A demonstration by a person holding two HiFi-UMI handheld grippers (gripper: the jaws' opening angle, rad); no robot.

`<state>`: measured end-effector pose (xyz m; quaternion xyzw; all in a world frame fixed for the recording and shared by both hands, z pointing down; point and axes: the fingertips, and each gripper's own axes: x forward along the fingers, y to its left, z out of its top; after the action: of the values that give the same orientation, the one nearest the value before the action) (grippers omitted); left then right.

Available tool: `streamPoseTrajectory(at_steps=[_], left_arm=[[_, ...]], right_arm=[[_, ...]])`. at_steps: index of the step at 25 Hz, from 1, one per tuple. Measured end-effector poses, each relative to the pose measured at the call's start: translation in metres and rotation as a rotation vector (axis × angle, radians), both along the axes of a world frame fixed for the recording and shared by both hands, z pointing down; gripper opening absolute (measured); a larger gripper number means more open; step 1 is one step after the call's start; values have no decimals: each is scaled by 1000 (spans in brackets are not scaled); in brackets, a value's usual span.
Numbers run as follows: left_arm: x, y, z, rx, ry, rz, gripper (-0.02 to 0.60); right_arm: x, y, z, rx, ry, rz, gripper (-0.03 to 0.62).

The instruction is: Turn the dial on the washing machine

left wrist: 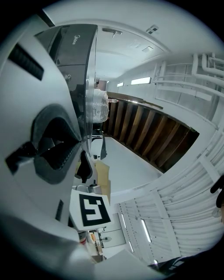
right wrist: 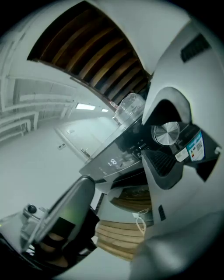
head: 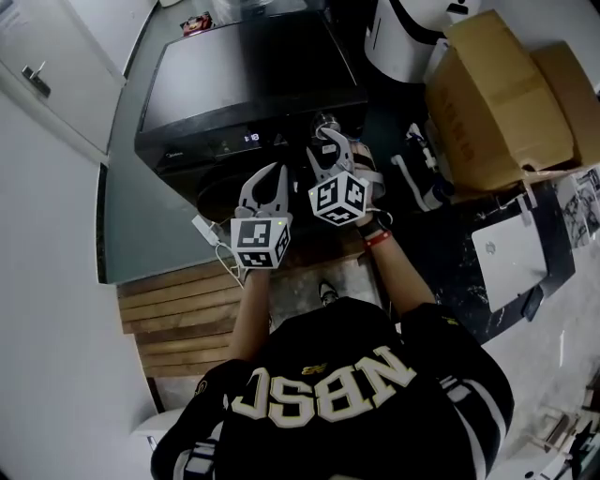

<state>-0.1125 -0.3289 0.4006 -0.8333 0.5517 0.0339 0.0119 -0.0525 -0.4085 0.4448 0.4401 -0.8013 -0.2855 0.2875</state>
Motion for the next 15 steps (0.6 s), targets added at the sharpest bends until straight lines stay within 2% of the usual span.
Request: streamPoseTrajectory(at_steps=[7,9,12,15], left_arm=[[-4,-9,6,-13,-2,-13,15],[-7,-10,7,-14,-3,-20,15],[-11,-11,9,-18,-2,-33,15],[-15,-13,11,-22,-2,-43,15]], right_arm=[[-1,-26,28,119,342,0,246],[3,-34,35,126,399,16,276],[6,-42,43,134,454,19,291],[8,-47,43,185,517,26,295]])
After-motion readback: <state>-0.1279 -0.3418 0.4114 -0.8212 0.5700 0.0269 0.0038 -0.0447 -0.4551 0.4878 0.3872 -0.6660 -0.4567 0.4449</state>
